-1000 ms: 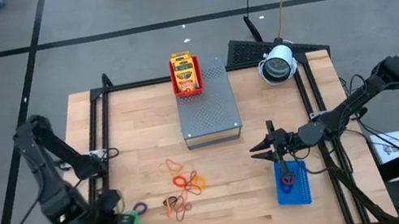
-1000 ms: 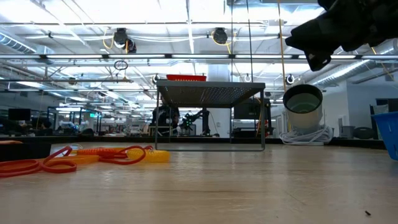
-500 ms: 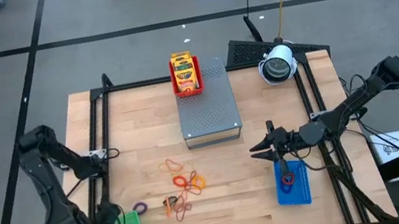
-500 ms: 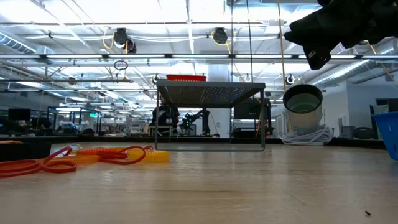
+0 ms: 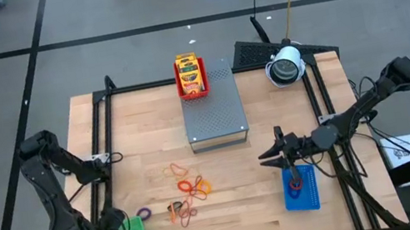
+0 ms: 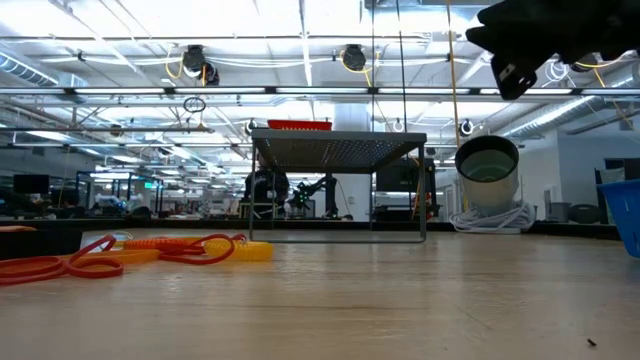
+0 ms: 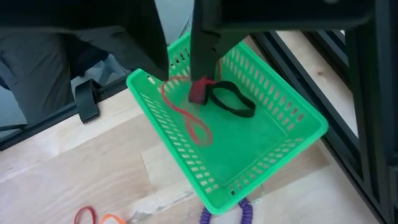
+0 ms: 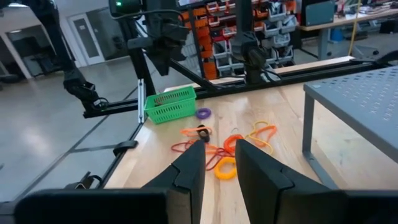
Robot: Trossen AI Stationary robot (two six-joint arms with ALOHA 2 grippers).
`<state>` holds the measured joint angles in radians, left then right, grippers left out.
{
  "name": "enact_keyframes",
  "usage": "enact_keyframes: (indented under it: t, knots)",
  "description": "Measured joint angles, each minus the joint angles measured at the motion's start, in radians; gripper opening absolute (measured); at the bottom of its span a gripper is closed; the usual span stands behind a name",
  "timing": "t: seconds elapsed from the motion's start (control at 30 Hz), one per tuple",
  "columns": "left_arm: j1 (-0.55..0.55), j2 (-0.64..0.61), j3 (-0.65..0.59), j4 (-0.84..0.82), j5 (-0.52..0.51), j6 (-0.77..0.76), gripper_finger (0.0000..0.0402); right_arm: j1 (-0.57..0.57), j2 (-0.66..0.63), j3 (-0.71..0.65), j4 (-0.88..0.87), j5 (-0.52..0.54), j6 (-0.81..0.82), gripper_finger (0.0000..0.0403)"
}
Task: Pick & Place Office Desk Supplies
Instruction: Put the orange spring keychain into the blue bin
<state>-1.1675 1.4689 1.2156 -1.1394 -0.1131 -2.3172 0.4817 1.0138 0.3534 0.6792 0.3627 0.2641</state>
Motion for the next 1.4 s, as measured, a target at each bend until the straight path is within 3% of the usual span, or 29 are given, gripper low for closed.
enact_keyframes:
  t: [0.3, 0.47, 0.63, 0.73, 0.83, 1.1, 1.4]
  knots:
    - [0.002, 0.000, 0.000, -0.038, -0.004, 0.007, 0.0161, 0.007, 0.000, 0.000, 0.005, 0.001, -0.014, 0.0077]
    - [0.021, -0.017, 0.000, -0.027, -0.125, 0.020, 0.0194, 0.007, 0.000, 0.000, 0.005, 0.001, -0.014, 0.0077]
    - [0.078, -0.077, 0.000, -0.018, -0.271, 0.155, 0.0212, 0.007, 0.000, 0.000, 0.005, 0.002, -0.015, 0.0077]
    - [0.158, -0.096, 0.001, -0.034, -0.327, 0.316, 0.0212, 0.007, 0.000, 0.000, 0.005, 0.002, -0.015, 0.0077]
    - [0.271, -0.095, 0.001, -0.032, -0.317, 0.545, 0.0204, 0.007, 0.000, 0.000, 0.005, 0.002, -0.016, 0.0077]
    - [0.584, -0.095, 0.001, 0.222, -0.202, 1.275, 0.0183, 0.007, 0.000, 0.000, 0.005, 0.001, -0.018, 0.0077]
    - [0.808, 0.018, 0.002, 0.316, -0.035, 1.794, 0.0182, 0.007, 0.000, 0.000, -0.005, 0.000, -0.018, 0.0077]
